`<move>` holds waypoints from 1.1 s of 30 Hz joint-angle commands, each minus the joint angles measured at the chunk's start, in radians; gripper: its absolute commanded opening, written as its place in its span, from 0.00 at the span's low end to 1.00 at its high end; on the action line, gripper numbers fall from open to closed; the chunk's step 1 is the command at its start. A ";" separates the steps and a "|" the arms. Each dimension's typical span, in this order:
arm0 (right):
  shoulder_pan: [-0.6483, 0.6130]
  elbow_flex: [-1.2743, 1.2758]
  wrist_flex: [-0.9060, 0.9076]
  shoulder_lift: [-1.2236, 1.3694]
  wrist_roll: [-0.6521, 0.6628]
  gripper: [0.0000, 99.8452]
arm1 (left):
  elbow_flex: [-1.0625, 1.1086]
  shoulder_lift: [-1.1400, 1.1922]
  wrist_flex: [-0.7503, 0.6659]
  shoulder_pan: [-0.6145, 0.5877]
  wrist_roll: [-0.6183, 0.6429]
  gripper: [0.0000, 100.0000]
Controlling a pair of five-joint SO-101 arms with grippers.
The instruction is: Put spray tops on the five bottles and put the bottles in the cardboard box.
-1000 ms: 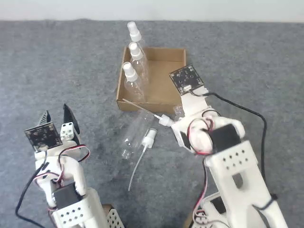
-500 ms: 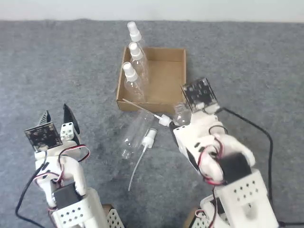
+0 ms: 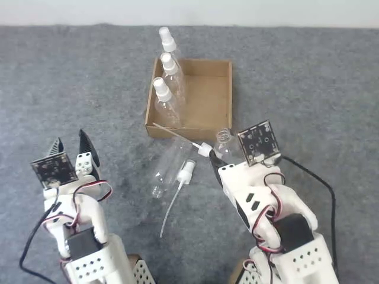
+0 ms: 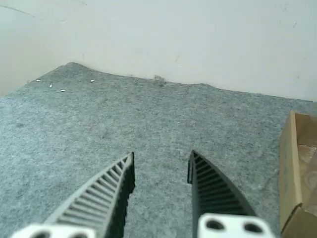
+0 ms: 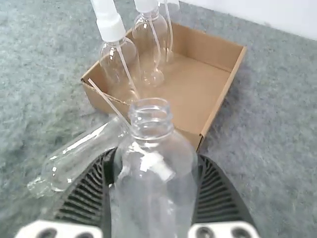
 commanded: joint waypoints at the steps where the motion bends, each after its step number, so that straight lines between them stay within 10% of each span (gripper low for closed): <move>1: -0.001 0.023 -0.065 -0.065 0.000 0.02 | -0.008 -0.015 -0.035 0.000 0.000 0.17; 15: 0.117 0.238 -0.237 -0.269 -0.006 0.02 | -0.125 -0.015 0.135 0.098 -0.005 0.17; 33: 0.298 0.302 -0.255 -0.441 -0.117 0.02 | -0.334 -0.009 0.471 0.535 -0.288 0.16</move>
